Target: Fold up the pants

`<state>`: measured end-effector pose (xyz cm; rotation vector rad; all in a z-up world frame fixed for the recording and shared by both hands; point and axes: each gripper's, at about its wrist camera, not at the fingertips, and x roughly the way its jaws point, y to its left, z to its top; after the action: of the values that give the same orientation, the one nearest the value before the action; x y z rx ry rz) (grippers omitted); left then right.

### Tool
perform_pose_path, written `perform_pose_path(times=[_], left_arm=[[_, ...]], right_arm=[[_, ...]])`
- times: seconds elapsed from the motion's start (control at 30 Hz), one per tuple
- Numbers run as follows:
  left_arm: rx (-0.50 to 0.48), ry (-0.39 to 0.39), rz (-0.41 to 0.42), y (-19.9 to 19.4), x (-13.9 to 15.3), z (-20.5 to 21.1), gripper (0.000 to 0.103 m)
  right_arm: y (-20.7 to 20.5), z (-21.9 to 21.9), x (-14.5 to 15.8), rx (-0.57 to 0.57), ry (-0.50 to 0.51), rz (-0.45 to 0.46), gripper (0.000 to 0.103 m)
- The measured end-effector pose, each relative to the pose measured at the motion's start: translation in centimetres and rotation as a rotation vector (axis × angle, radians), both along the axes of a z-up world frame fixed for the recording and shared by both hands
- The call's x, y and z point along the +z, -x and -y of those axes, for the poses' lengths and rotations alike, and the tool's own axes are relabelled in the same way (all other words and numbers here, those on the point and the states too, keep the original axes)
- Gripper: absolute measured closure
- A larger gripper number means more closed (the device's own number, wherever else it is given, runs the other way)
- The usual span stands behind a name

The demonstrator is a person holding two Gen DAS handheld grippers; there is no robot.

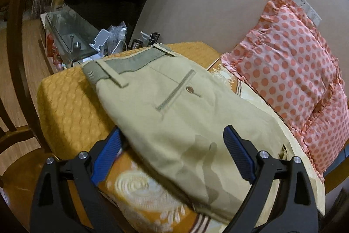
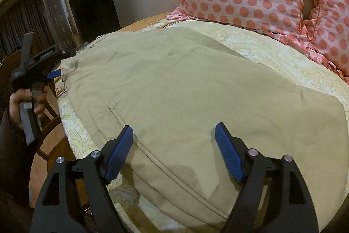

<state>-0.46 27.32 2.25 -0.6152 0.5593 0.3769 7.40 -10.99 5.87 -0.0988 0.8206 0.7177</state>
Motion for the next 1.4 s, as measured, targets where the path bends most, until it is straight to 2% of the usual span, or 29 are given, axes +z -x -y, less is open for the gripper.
perform_pose_path(times=[0.07,0.1,0.13,0.2,0.23,0.3,0.4,0.43,0.53,0.63,0.7,0.77,0.8,0.9,0.93,0.97,1.0,1.03,1.1,1.23,1.3,1.4], left_arm=[[0.012,0.045,0.003,-0.6,0.1,-1.0,0.012],[0.026,0.071,0.014,-0.6,0.1,-1.5,0.026],[0.04,0.104,0.016,-0.8,-0.1,-2.1,0.059],[0.072,0.121,-0.019,-1.1,-0.4,-2.8,0.085],[0.064,0.114,-0.021,-1.4,-0.1,-2.8,0.089],[0.049,0.041,-0.049,-2.0,1.2,-2.1,0.091],[-0.008,-0.155,-0.028,-3.3,5.1,1.4,0.094],[-0.061,-0.242,0.0,-4.0,7.2,3.8,0.094],[-0.212,-0.421,0.072,-5.5,11.2,10.7,0.095],[-0.443,-0.541,0.171,-5.8,13.5,19.4,0.095],[-0.638,-0.568,0.225,-4.9,13.4,25.6,0.095],[-0.802,-0.568,0.215,-4.1,11.5,30.5,0.095],[-0.852,-0.572,0.199,-3.8,10.5,31.9,0.094],[-1.047,-0.606,0.097,-2.8,5.0,37.3,0.094],[-1.108,-0.606,0.041,-2.7,2.7,38.7,0.094],[-1.138,-0.601,0.007,-2.6,1.3,39.4,0.094],[-1.133,-0.618,-0.006,-2.2,0.4,39.8,0.094],[-1.116,-0.66,0.031,-1.4,0.2,39.8,0.094],[-1.103,-0.645,0.072,-1.0,1.1,39.1,0.095],[-1.063,-0.615,0.181,-0.5,3.5,39.3,0.096],[-1.09,-0.593,0.168,-0.3,3.2,40.1,0.097],[-1.131,-0.594,0.101,-0.3,1.1,41.2,0.097]], right_arm=[[0.1,0.4,0.1,-0.005,-0.022,-0.006,0.023],[0.1,0.7,0.2,-0.009,-0.043,-0.014,0.023],[0.3,1.0,0.2,-0.015,-0.062,-0.021,0.023],[0.3,2.3,0.6,-0.035,-0.116,-0.037,0.023],[0.4,3.0,0.8,-0.05,-0.134,-0.038,0.023],[0.6,4.8,1.5,-0.089,-0.167,-0.023,0.023],[0.8,8.3,2.4,-0.161,-0.229,0.007,0.023],[0.9,9.5,2.7,-0.189,-0.247,0.017,0.023],[1.0,13.5,3.3,-0.298,-0.286,0.041,0.022],[1.3,18.0,3.4,-0.424,-0.33,0.046,0.022],[1.7,20.4,3.2,-0.486,-0.367,0.036,0.022],[2.1,22.4,2.8,-0.543,-0.396,0.021,0.022],[2.4,23.1,2.6,-0.564,-0.411,0.011,0.022],[2.1,25.2,1.4,-0.606,-0.473,-0.047,0.022],[2.0,25.7,1.1,-0.611,-0.495,-0.069,0.022],[1.8,26.1,0.7,-0.613,-0.527,-0.097,0.022],[1.4,26.4,0.5,-0.611,-0.553,-0.118,0.022],[1.0,26.6,0.2,-0.599,-0.591,-0.148,0.022],[0.4,26.4,-0.1,-0.577,-0.628,-0.181,0.022],[-1.3,25.0,-0.4,-0.55,-0.624,-0.201,0.022],[-2.2,24.4,-0.7,-0.546,-0.632,-0.223,0.022],[-3.1,23.6,-1.3,-0.546,-0.606,-0.258,0.022]])
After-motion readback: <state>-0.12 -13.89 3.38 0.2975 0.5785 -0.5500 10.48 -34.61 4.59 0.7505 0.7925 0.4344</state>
